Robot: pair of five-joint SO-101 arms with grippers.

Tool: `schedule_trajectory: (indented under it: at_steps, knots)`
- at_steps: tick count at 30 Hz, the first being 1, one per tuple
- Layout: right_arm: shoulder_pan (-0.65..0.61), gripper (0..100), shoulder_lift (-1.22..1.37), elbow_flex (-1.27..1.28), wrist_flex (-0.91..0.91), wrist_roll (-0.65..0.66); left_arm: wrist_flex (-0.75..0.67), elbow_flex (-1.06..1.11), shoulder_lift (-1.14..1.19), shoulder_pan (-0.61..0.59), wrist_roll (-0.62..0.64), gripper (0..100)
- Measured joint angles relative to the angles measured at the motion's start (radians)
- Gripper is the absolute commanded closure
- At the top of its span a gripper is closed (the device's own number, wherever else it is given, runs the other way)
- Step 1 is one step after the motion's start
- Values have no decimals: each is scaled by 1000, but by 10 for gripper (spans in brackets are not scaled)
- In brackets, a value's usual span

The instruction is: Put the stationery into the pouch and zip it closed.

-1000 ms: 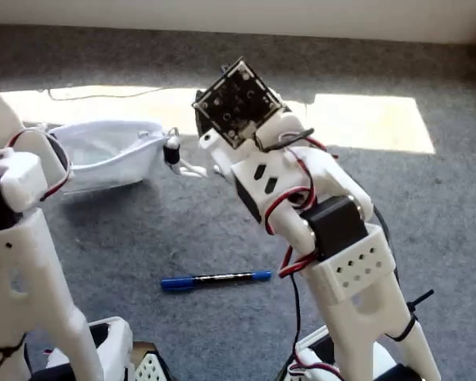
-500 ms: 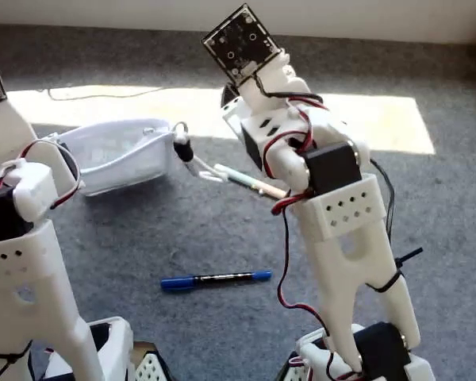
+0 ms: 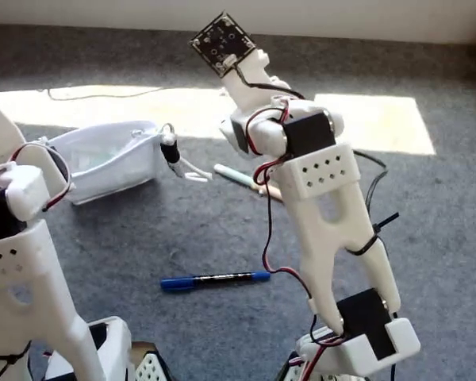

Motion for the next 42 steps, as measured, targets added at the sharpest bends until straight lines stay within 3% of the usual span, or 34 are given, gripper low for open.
schedule_trajectory:
  at_steps: [16,22,27,42]
  knots:
    - [-29,931,35,72,-3,2,-6,18,-8,-2,0,993]
    - [-40,829,35,164,-74,2,-9,20,-8,-2,0,993]
    - [-41,820,40,169,-80,2,-9,20,-8,-2,0,993]
    - [-41,820,361,110,-83,2,-9,20,-8,-2,0,993]
